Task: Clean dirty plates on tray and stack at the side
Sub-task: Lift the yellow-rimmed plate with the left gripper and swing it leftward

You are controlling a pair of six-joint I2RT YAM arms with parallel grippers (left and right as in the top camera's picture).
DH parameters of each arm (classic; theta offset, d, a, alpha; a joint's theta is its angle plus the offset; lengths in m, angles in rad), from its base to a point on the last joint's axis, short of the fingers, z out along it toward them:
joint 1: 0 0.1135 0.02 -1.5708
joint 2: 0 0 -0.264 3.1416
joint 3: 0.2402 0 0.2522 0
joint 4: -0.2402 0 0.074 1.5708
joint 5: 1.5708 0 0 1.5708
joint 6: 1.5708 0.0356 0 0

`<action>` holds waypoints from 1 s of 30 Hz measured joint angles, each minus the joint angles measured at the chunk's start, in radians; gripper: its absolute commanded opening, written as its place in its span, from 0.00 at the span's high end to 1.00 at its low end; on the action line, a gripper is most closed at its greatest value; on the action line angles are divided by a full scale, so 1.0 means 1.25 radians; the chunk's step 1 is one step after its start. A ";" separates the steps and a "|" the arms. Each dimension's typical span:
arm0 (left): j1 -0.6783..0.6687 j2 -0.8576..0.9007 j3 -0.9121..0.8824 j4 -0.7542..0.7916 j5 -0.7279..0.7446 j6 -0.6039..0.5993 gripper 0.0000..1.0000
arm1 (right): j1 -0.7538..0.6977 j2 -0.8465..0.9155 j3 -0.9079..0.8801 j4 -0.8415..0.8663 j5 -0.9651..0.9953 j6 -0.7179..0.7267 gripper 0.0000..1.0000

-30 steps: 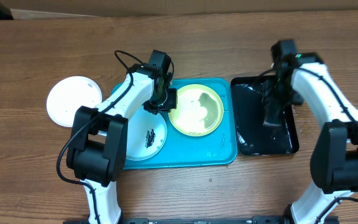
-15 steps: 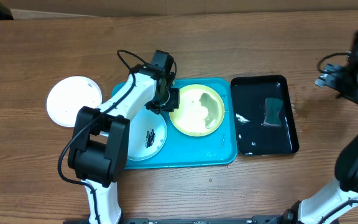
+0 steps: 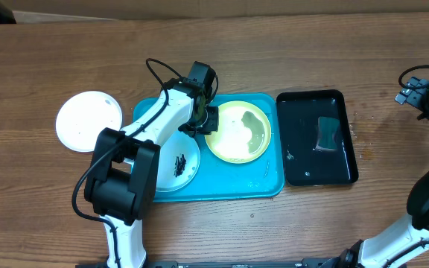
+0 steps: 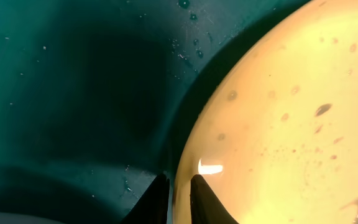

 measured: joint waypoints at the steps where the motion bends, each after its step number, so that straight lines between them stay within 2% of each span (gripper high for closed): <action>1: -0.001 0.000 0.000 0.000 -0.005 0.000 0.87 | 0.000 0.000 0.000 0.000 -0.001 0.000 0.00; 4: -0.004 0.000 -0.007 0.001 -0.020 -0.001 0.90 | 0.000 0.000 0.000 0.000 -0.001 0.000 0.00; 6: -0.004 0.000 -0.013 0.001 -0.024 -0.003 0.96 | 0.000 0.000 0.000 0.000 -0.001 0.000 0.00; 17: -0.004 0.000 0.012 -0.040 -0.034 -0.003 0.96 | 0.000 0.000 0.000 0.000 -0.001 0.000 0.00; 23: 0.007 0.000 0.132 -0.146 -0.073 -0.002 0.96 | 0.000 0.000 0.000 0.000 -0.001 0.000 0.00; 30: 0.020 0.000 0.275 -0.215 -0.114 -0.002 0.96 | 0.000 0.000 0.000 0.000 -0.001 0.000 0.00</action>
